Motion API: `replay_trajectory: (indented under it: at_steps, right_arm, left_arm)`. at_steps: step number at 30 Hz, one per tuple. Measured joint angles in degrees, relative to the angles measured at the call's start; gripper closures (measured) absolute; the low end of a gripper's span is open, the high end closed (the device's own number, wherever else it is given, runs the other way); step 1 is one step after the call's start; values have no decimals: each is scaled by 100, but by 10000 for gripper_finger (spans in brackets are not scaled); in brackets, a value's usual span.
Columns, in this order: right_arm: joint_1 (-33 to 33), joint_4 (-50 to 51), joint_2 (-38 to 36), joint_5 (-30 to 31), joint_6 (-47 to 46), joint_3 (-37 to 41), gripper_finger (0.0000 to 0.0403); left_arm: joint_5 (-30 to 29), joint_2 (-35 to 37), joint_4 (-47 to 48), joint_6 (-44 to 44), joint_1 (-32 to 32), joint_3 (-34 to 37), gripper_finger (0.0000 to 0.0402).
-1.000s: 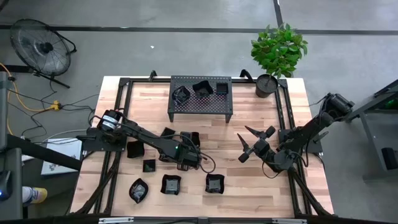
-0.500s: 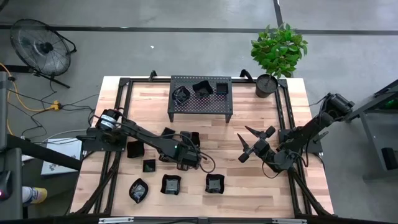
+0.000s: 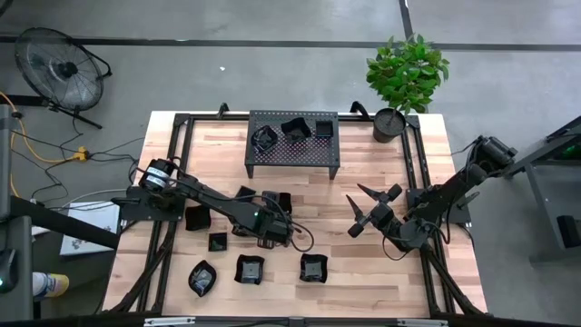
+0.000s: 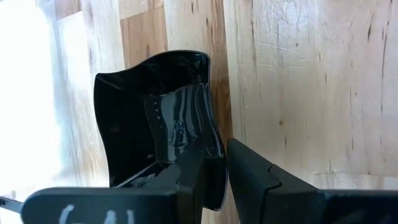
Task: Pick & Place Mini shaped plates
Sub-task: Stack the distorted square plate on top of the distorted square plate on the shelf
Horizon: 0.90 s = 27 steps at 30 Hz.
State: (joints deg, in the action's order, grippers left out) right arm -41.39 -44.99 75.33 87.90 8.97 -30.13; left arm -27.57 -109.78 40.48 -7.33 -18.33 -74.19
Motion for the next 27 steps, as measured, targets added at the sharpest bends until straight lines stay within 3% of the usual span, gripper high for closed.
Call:
replay_trajectory:
  at_steps: [27]
  right_arm:
    - [-2,15,0,-2,-9,0,199]
  left_arm:
    - [48,-48,-28,-4,48,4,340]
